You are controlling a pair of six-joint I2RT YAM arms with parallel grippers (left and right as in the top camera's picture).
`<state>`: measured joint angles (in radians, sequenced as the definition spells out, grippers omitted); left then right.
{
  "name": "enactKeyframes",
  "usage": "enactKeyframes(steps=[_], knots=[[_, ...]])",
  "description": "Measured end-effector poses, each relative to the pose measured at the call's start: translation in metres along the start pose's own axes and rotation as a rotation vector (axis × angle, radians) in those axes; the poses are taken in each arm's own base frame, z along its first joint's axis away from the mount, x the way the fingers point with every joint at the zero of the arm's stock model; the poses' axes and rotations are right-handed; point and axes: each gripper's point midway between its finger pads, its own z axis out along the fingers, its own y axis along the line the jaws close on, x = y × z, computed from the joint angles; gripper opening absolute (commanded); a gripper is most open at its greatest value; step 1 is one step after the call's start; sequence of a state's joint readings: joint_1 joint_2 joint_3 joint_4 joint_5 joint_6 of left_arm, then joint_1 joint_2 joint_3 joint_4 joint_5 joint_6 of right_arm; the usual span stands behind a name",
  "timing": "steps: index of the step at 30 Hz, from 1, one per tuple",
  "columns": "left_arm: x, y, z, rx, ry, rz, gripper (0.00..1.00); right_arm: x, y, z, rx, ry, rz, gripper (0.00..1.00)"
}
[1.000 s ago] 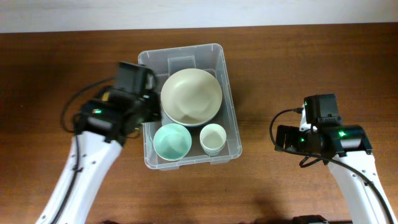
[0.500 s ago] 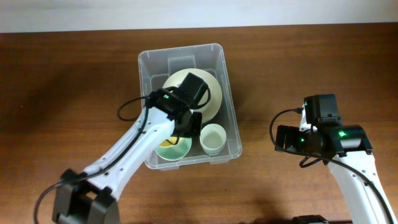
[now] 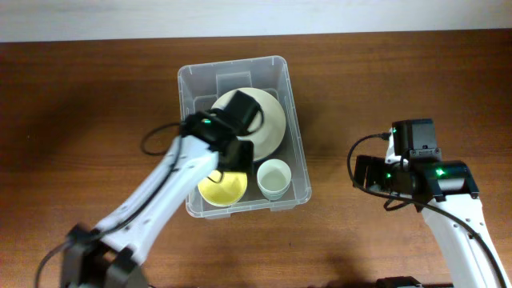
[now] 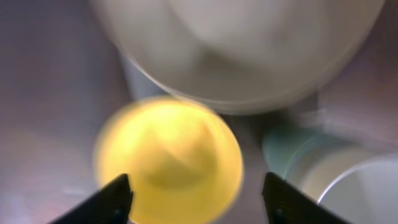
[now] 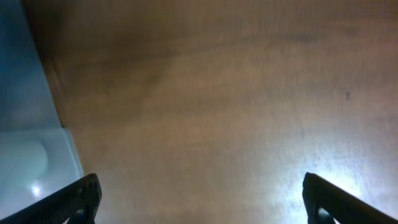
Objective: Pack container
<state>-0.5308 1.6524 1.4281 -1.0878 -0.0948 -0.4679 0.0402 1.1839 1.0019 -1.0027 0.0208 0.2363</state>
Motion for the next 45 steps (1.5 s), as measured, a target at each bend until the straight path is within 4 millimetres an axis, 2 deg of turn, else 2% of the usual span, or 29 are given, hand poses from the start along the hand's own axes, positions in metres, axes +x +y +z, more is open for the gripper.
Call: enactKeyframes(steps=[1,2,3,6,7,8,12,14,16,19,23,26,27,28,30,31,32,33,35,41,45], knots=[[-0.012,0.009,-0.011,-0.005,-0.057,-0.027,0.8,-0.007,0.002,0.0,-0.007,-0.028,0.0,0.99],[-0.035,0.029,-0.034,-0.01,-0.164,-0.083,0.82,-0.021,0.007,-0.001,-0.029,-0.084,-0.009,0.99],[-0.048,0.044,-0.048,-0.008,-0.227,-0.124,0.83,-0.027,0.009,-0.002,-0.04,-0.107,-0.016,0.99],[-0.077,0.094,-0.076,-0.032,-0.363,-0.227,0.87,-0.058,0.018,-0.009,-0.069,-0.195,-0.04,0.99],[-0.085,0.111,-0.081,-0.039,-0.393,-0.26,0.94,-0.068,0.021,-0.012,-0.074,-0.218,-0.049,0.99],[-0.092,0.128,-0.083,-0.049,-0.415,-0.29,0.99,-0.08,0.024,-0.014,-0.078,-0.241,-0.058,0.99],[-0.105,0.182,-0.079,-0.072,-0.446,-0.366,0.99,-0.118,0.033,-0.011,-0.075,-0.267,-0.107,0.99],[-0.104,0.204,-0.073,-0.087,-0.428,-0.403,0.99,-0.137,0.037,-0.001,-0.067,-0.27,-0.129,0.99],[-0.1,0.226,-0.063,-0.106,-0.4,-0.445,0.99,-0.162,0.041,0.019,-0.055,-0.3,-0.144,0.99],[-0.1,0.241,-0.057,-0.12,-0.392,-0.47,0.99,-0.171,0.041,0.036,-0.041,-0.302,-0.159,0.99],[-0.092,0.252,-0.058,-0.118,-0.374,-0.463,1.0,-0.165,0.039,0.031,-0.033,-0.287,-0.176,0.99],[-0.082,0.248,-0.071,-0.116,-0.371,-0.43,0.99,-0.163,0.034,0.008,-0.017,-0.317,-0.155,0.99],[-0.08,0.246,-0.079,-0.115,-0.388,-0.42,0.99,-0.164,0.033,-0.002,-0.017,-0.342,-0.148,0.99],[-0.076,0.244,-0.092,-0.116,-0.42,-0.411,1.0,-0.165,0.032,-0.026,-0.021,-0.402,-0.137,0.99],[-0.065,0.237,-0.131,-0.122,-0.533,-0.383,0.99,-0.162,0.029,-0.054,-0.029,-0.484,-0.125,0.99],[-0.061,0.235,-0.141,-0.125,-0.569,-0.374,0.99,-0.156,0.027,-0.069,-0.037,-0.535,-0.118,0.99],[-0.05,0.231,-0.155,-0.127,-0.617,-0.361,0.99,-0.15,0.025,-0.073,-0.039,-0.548,-0.116,0.99],[-0.038,0.226,-0.169,-0.131,-0.672,-0.342,0.99,-0.137,0.022,-0.082,-0.045,-0.587,-0.108,0.99],[-0.014,0.218,-0.186,-0.141,-0.757,-0.315,0.99,-0.112,0.015,-0.087,-0.047,-0.628,-0.101,0.99],[0.063,0.2,-0.181,-0.155,-0.89,-0.283,0.99,-0.04,-0.003,-0.083,-0.059,-0.694,-0.093,0.99],[0.083,0.196,-0.174,-0.155,-0.901,-0.281,0.99,-0.017,-0.009,-0.084,-0.066,-0.735,-0.09,0.99]])
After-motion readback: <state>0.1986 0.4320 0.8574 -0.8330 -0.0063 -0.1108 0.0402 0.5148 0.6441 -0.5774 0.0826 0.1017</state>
